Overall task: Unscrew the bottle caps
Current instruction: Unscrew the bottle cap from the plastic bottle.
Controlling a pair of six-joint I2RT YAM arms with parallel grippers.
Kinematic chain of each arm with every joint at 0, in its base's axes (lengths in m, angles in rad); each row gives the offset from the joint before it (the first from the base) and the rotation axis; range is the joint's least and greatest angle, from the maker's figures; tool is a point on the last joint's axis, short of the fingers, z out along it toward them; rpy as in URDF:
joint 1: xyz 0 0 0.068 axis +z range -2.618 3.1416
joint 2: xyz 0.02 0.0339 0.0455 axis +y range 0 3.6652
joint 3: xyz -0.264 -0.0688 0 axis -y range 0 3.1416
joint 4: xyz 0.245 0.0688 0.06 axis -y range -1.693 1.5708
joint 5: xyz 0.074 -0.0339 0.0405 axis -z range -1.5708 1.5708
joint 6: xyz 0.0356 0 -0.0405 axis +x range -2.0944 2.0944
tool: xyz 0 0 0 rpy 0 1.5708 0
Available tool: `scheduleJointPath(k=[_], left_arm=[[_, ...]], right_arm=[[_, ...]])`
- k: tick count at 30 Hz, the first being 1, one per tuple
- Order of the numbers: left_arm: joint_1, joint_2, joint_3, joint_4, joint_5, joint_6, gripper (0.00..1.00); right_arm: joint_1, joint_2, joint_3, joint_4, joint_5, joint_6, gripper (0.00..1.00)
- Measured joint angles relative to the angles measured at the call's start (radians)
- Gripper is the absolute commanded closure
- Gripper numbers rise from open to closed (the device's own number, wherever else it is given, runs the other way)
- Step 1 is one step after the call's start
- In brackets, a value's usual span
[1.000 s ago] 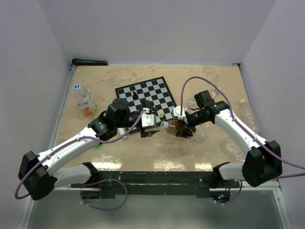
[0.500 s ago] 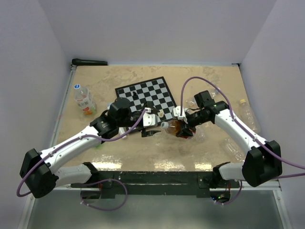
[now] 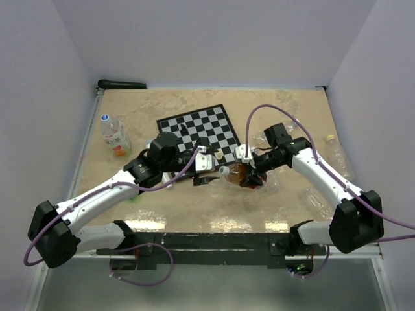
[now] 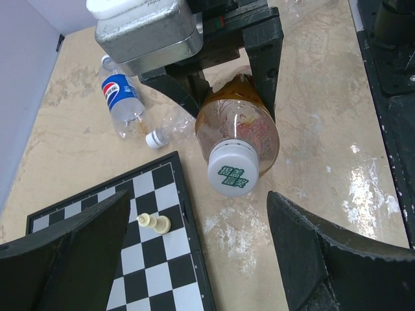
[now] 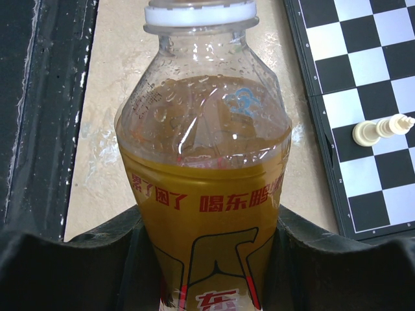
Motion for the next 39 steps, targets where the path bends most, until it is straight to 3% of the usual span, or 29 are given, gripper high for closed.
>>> scheduleJointPath(k=[12,27,31,32,34,39], left_arm=[[0.0,0.025,0.014,0.012,0.014,-0.008,0.14],[-0.003,0.079,0.051,0.018,0.087,-0.045,0.39],[-0.003,0.097,0.053,0.01,0.108,-0.054,0.54],[-0.003,0.1,0.055,0.006,0.114,-0.057,0.64],[-0.004,0.107,0.06,-0.002,0.127,-0.069,0.99],[-0.006,0.111,0.065,-0.004,0.126,-0.108,1.0]], right_arm=[[0.0,0.012,0.0,0.0,0.0,-0.002,0.94],[0.0,0.012,0.0,-0.001,0.0,-0.002,0.94],[0.0,0.012,0.0,-0.001,0.0,-0.002,0.94],[0.0,0.012,0.0,0.0,0.001,-0.002,0.94],[-0.003,0.012,0.0,0.0,0.001,-0.001,0.94],[-0.008,0.012,0.0,-0.003,0.004,-0.002,0.94]])
